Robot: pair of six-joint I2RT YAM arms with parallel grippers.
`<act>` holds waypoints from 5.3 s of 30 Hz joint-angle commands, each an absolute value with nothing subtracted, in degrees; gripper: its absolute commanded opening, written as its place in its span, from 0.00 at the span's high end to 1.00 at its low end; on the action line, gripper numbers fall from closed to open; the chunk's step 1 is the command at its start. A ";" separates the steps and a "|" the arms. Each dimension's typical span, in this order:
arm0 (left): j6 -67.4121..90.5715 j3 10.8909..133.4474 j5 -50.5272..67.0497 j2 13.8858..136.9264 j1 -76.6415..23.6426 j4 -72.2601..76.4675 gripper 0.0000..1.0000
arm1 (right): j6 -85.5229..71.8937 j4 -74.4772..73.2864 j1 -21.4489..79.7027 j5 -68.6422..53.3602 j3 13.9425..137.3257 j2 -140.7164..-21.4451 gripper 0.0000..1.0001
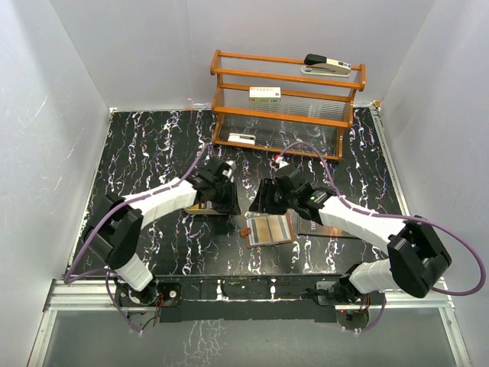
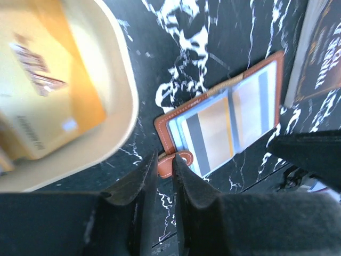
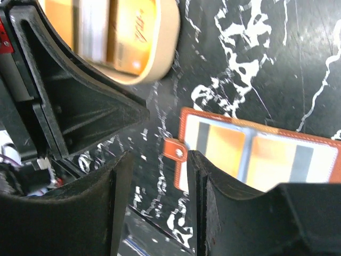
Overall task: Put the credit cards into the card holder
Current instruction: Insert the credit card into the card holder, then pick up the credit card from the storage box.
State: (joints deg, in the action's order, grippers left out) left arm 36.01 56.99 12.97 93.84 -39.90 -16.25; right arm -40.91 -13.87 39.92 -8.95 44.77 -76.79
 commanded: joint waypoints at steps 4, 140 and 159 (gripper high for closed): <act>32.05 60.03 14.02 84.97 -27.92 -23.28 0.82 | -48.49 -9.73 40.53 -6.96 54.55 -80.83 0.54; 23.16 50.82 30.49 91.81 4.08 -19.95 0.88 | -51.59 -12.44 50.89 -7.66 94.96 -117.14 0.90; 22.99 57.30 32.94 80.23 3.93 -25.21 0.84 | -36.60 -19.23 50.49 -0.69 90.70 -108.42 1.00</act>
State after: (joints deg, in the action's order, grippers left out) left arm 24.32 55.35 27.22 82.72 4.32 -21.91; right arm -43.81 -19.79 50.50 -3.31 92.79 -115.44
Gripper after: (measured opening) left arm 0.160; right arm 0.009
